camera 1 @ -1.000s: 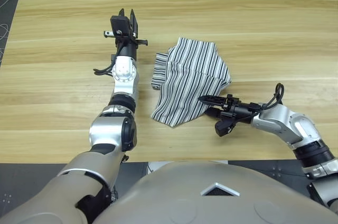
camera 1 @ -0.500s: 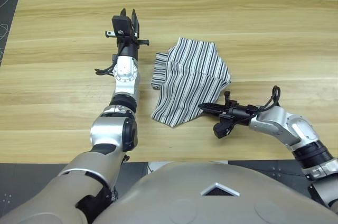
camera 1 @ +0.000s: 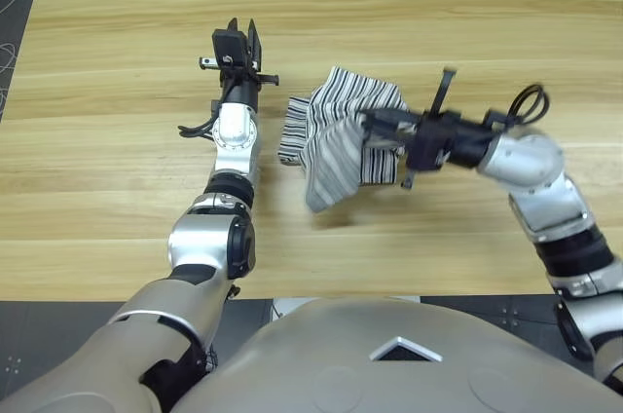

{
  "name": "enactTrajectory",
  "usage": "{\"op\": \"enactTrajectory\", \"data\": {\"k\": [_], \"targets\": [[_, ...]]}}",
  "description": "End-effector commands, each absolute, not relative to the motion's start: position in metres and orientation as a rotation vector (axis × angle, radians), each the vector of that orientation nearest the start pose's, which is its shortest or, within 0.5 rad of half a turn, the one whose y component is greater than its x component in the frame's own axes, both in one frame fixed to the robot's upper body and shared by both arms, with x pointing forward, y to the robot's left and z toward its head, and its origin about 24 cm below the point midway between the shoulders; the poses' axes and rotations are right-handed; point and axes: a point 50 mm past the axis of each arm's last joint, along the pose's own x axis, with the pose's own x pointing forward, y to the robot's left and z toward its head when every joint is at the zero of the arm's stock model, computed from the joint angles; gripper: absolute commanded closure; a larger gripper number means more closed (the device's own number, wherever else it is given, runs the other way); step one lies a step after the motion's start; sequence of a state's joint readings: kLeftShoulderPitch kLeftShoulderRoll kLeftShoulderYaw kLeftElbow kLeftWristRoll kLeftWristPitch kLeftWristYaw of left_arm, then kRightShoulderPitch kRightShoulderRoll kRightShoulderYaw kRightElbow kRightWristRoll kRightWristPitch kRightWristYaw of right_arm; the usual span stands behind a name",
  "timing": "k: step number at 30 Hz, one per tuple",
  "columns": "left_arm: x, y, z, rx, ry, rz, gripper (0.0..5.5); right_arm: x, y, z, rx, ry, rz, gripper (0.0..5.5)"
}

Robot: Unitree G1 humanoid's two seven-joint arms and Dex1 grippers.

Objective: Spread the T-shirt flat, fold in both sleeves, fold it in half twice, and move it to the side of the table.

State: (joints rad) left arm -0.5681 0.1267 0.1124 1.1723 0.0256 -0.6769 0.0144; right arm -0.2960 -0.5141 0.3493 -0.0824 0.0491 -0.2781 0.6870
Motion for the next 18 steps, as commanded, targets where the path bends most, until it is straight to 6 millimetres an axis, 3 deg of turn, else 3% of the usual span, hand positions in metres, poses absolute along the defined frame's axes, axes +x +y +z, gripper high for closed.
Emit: {"op": "enactTrajectory", "data": {"k": [1, 4, 6, 8, 11, 15, 18], "targets": [[0.332, 0.169, 0.017, 0.12, -0.071, 0.01, 4.17, 0.354, -0.13, 0.183, -0.368, -0.312, 0.739, 5.38], [0.334, 0.165, 0.017, 0.12, -0.064, 0.002, 4.17, 0.408, -0.163, 0.198, -0.09, -0.131, 0.418, 5.38], [0.334, 0.163, 0.017, 0.119, -0.062, -0.003, 4.17, 0.42, -0.187, 0.184, 0.065, 0.017, 0.215, 5.38], [0.335, 0.161, 0.017, 0.117, -0.058, -0.009, 4.17, 0.417, -0.211, 0.159, 0.142, 0.139, 0.05, 5.38], [0.334, 0.15, 0.016, 0.096, -0.054, -0.118, 4.17, 0.397, -0.245, 0.106, 0.162, 0.319, -0.164, 5.38], [0.329, 0.138, 0.035, 0.08, -0.219, -0.308, 4.17, 0.373, -0.247, 0.053, 0.071, 0.536, -0.168, 5.38], [0.321, 0.136, 0.039, 0.092, -0.257, -0.397, 4.17, 0.36, -0.245, 0.03, 0.087, 0.631, -0.162, 5.38]]}}
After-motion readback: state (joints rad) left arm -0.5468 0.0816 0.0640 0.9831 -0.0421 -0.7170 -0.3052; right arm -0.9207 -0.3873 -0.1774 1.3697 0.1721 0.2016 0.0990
